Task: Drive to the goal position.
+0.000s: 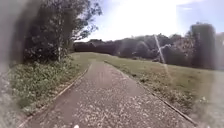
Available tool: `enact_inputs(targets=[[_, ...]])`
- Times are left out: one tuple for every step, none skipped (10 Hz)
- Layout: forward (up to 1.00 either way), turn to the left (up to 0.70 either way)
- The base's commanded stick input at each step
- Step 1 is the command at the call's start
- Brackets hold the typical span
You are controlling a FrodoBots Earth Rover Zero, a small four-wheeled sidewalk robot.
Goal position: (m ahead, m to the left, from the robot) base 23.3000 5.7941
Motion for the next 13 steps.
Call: enact_inputs(targets=[[0.70, 0.00], [0.70, 0.00], [0.70, 0.00], [0.70, 0.00], [0.70, 0.00], [0.70, 0.00], [0.70, 0.00], [0.70, 0.00], [0.70, 0.00], [0.70, 0.00], [0.70, 0.00], [0.70, 0.00], [0.70, 0.00]])
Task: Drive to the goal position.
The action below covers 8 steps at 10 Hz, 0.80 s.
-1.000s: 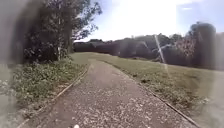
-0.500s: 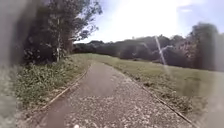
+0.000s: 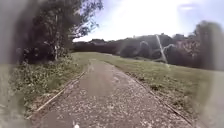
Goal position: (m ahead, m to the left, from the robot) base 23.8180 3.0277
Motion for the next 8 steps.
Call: enact_inputs(targets=[[0.70, 0.00], [0.70, 0.00], [0.70, 0.00], [0.70, 0.00], [0.70, 0.00], [0.70, 0.00], [0.70, 0.00], [0.70, 0.00]])
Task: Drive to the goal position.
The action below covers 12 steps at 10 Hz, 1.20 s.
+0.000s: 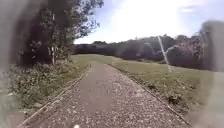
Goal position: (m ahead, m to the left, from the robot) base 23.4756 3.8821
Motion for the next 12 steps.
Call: enact_inputs(targets=[[0.70, 0.00], [0.70, 0.00], [0.70, 0.00], [0.70, 0.00], [0.70, 0.00], [0.70, 0.00], [0.70, 0.00], [0.70, 0.00], [0.70, 0.00], [0.70, 0.00], [0.70, 0.00], [0.70, 0.00]])
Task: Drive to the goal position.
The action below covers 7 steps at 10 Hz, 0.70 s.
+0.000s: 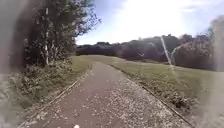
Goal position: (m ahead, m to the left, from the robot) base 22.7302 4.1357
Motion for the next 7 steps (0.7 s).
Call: enact_inputs(targets=[[0.70, 0.00], [0.70, 0.00], [0.70, 0.00], [0.70, 0.00], [0.70, 0.00], [0.70, 0.00], [0.70, 0.00]])
